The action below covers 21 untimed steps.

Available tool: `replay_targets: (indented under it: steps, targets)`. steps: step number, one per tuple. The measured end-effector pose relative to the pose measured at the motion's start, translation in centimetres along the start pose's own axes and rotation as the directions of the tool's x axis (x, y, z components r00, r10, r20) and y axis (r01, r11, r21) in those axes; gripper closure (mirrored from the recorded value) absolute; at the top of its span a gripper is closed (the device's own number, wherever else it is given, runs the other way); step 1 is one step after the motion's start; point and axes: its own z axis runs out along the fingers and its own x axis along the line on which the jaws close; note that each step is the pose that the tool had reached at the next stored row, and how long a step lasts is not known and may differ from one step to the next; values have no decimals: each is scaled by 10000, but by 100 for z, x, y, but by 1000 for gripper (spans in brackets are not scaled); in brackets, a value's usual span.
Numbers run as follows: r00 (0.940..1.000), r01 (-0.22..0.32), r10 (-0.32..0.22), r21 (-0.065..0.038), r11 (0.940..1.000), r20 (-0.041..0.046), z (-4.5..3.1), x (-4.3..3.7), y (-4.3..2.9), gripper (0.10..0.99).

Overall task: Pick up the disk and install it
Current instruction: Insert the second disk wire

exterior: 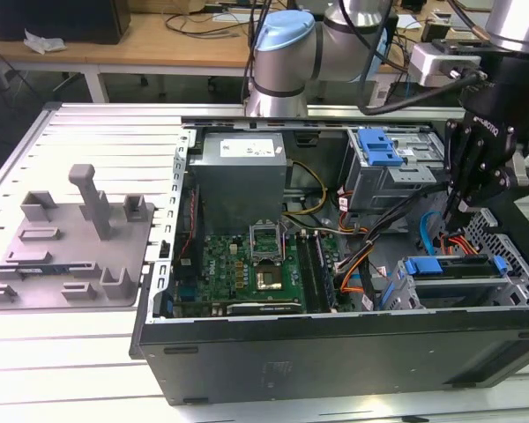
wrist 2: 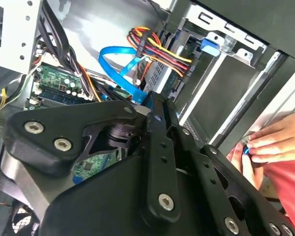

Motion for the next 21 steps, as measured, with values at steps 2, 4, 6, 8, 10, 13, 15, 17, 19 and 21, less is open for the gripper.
replay_targets:
  steps: [2,4,6,8,10,13,15,17,19,21]
  targets:
    - [9999,-9,9,40,10000,107,5,40,-3,925]
    - [9997,-20,19,77,10000,224,10,76,-5,925]
    - [9994,-31,27,114,9999,348,18,121,-9,925]
    - [9989,-42,36,145,9999,475,25,173,-14,925]
    - [9981,-49,40,149,9999,608,34,222,-19,925]
    - [9966,-61,50,133,9999,820,57,302,-25,925]
    - [9955,-66,54,119,9999,945,129,356,-29,925]
    - [9955,-65,53,119,9999,946,167,352,-28,925]
    - [9955,-59,48,120,9999,944,194,348,-29,925]
    - [9955,-56,44,121,9999,944,194,348,-29,925]
